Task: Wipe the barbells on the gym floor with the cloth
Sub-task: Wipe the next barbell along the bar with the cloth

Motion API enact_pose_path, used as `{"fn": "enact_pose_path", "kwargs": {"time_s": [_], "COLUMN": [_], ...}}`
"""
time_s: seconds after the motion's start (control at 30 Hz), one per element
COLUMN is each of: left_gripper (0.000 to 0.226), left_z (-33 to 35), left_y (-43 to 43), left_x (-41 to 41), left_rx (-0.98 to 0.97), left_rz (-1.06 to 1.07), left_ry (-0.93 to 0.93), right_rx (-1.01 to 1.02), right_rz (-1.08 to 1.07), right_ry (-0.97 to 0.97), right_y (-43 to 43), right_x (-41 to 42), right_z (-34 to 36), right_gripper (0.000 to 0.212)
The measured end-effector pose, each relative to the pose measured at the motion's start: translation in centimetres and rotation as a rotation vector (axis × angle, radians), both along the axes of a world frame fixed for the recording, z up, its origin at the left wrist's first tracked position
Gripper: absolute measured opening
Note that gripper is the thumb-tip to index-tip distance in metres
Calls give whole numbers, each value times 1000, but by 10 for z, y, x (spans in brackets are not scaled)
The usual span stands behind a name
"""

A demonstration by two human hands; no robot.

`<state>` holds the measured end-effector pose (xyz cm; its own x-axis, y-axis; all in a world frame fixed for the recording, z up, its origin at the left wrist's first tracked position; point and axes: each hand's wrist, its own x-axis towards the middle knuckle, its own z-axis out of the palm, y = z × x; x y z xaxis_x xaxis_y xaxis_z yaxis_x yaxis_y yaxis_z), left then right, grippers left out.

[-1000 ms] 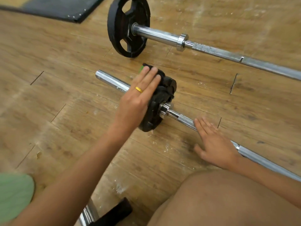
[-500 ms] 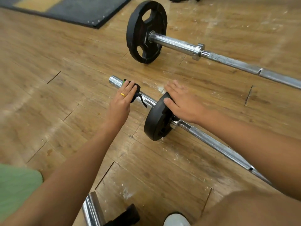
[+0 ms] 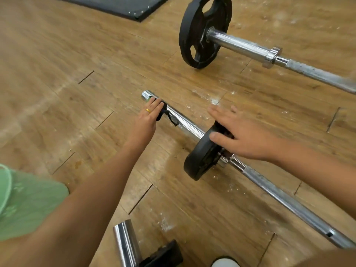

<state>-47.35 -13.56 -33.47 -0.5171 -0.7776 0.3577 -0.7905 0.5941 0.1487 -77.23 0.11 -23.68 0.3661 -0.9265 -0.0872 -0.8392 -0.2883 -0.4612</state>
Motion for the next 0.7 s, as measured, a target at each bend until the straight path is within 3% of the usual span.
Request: {"fn": "enact_pose_path", "kwargs": {"time_s": [0.17, 0.4, 0.57, 0.7], "left_gripper": [50, 52, 68, 62], "left_z": [-6, -11, -26, -8], "left_y": [-15, -30, -56, -60], "left_x": [21, 50, 39, 28], "left_rx": [27, 62, 312, 471], "left_rz": [32, 97, 140, 129], "left_ry": [11, -4, -72, 0], "right_rx": [7, -11, -38, -42], "right_rz": [-73, -89, -79, -77], "right_ry": [79, 101, 124, 130], "right_y": [-39, -22, -24, -28], "right_x": [19, 51, 52, 48], "right_z": [-18, -36, -39, -39], "right_gripper": [71, 81, 77, 75]}}
